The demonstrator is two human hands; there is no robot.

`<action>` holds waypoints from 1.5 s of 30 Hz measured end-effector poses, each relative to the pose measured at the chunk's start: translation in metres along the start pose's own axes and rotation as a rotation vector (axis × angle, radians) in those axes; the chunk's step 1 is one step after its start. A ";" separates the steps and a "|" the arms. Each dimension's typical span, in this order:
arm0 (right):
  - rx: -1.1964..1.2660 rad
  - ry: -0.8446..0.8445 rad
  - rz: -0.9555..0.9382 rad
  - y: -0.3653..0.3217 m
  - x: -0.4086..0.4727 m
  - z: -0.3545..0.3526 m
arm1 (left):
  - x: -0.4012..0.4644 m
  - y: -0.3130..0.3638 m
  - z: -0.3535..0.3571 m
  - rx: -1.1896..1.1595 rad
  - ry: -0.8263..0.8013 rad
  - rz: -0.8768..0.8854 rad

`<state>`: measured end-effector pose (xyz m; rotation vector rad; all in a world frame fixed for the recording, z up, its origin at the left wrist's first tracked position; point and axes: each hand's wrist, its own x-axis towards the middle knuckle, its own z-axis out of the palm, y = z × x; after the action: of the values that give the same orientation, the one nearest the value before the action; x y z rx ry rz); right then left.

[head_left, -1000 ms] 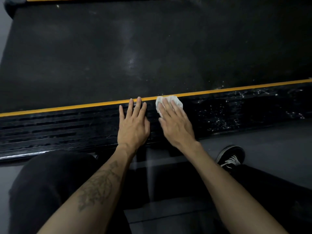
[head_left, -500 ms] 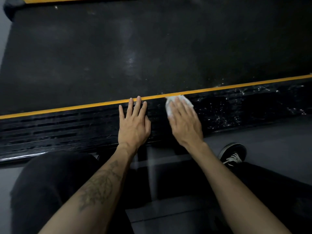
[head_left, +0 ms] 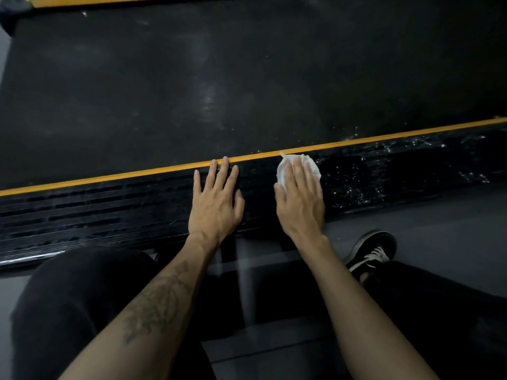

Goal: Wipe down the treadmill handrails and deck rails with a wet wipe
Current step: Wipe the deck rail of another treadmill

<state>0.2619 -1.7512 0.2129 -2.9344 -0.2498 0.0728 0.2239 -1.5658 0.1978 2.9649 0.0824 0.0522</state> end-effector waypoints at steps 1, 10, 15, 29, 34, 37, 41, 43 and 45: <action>0.014 -0.003 0.018 -0.010 -0.002 0.003 | 0.000 0.000 0.000 -0.002 0.004 0.014; -0.006 -0.014 -0.087 0.024 -0.002 -0.003 | -0.001 0.001 0.001 -0.017 0.058 0.039; -0.016 -0.034 -0.123 -0.012 -0.013 0.008 | -0.002 0.003 -0.001 -0.046 0.068 0.040; 0.009 0.006 -0.277 -0.006 -0.029 0.011 | -0.001 0.001 0.003 -0.001 0.056 0.068; -0.012 0.044 -0.123 0.027 -0.019 0.006 | -0.001 0.003 0.004 -0.005 0.085 0.082; 0.024 0.081 0.014 0.001 -0.023 0.009 | 0.000 0.002 0.005 0.008 0.050 0.125; -0.011 0.024 -0.296 -0.008 -0.035 0.014 | 0.001 0.001 0.005 0.000 0.036 0.166; -0.027 0.030 -0.376 0.013 -0.031 0.010 | 0.000 0.001 0.006 -0.001 0.044 0.160; -0.028 0.049 -0.278 0.028 -0.026 0.004 | 0.000 0.002 0.005 -0.008 0.045 0.153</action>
<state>0.2412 -1.7822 0.2045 -2.8915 -0.6517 -0.0429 0.2244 -1.5690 0.1934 2.9569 -0.1380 0.1382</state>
